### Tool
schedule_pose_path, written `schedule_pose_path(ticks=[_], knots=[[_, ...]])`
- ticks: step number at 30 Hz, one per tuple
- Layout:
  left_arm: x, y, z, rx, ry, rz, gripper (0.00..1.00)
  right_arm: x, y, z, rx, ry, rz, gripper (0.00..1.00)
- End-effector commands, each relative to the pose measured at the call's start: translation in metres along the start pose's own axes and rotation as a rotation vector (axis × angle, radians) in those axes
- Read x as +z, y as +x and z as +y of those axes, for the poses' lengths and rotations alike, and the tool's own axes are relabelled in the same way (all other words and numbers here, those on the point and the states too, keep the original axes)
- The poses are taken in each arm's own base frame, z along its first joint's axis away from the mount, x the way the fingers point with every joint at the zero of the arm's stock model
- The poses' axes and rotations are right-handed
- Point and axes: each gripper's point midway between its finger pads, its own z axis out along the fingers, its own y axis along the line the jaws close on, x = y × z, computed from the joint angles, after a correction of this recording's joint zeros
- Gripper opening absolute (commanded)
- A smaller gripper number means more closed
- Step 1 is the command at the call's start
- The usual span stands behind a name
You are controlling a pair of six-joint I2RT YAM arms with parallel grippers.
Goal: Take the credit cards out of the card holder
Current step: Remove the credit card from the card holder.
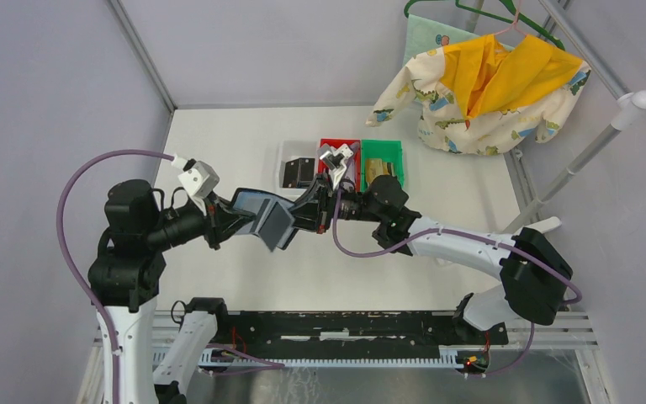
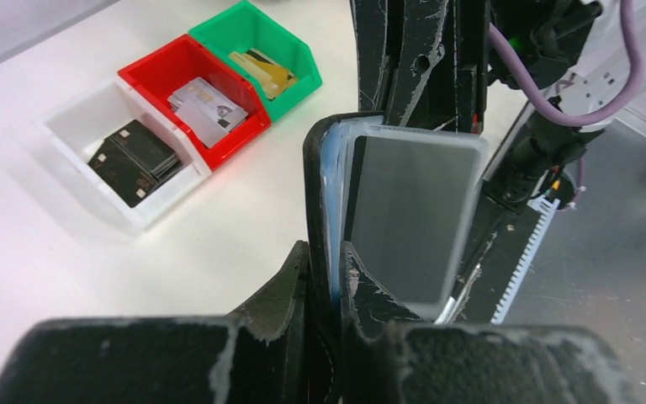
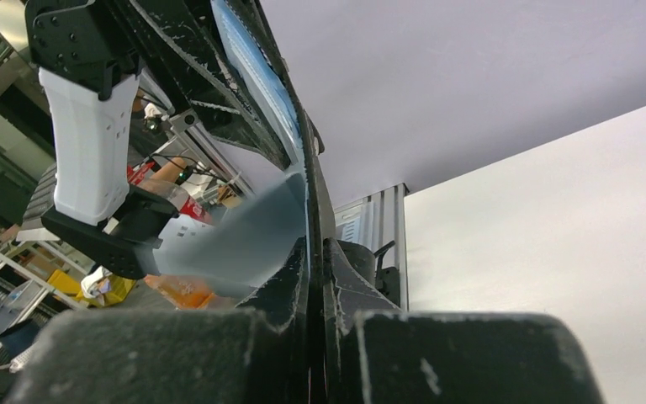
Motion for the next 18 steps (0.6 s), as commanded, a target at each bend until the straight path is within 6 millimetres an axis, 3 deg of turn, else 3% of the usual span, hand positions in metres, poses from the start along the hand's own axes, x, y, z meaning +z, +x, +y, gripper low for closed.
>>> schedule_pose_path(ticks=[1,11,18], knots=[[-0.013,-0.029,0.039,0.200,-0.246,-0.093,0.02,-0.001,-0.020,0.003,-0.035,0.014,-0.067,0.00],[-0.010,-0.027,0.015,0.186,-0.116,-0.085,0.02,-0.006,-0.013,0.002,-0.039,0.024,-0.045,0.00],[-0.008,-0.026,-0.012,0.119,0.043,-0.052,0.02,-0.028,-0.008,-0.010,-0.067,0.076,-0.016,0.05]])
